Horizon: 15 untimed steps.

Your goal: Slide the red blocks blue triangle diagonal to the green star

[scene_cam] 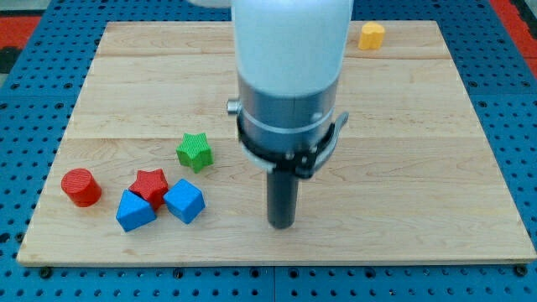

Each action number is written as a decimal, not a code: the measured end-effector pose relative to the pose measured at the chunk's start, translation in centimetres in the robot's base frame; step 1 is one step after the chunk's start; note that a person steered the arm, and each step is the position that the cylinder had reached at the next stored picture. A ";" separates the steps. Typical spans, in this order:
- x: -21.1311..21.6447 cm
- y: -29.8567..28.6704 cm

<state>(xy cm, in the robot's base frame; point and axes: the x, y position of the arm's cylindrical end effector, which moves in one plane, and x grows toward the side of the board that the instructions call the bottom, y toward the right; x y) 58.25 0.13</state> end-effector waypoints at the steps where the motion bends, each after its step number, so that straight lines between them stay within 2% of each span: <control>1: 1.6 -4.5; 2: 2.8 -11.2; 5: -0.7 -19.4; 6: 0.8 -19.6; 7: 0.1 -25.3; 8: -4.8 -30.5; 9: -5.9 -27.0; 12: -8.3 -24.4; 15: -1.4 -25.3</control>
<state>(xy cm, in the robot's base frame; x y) 56.80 -25.15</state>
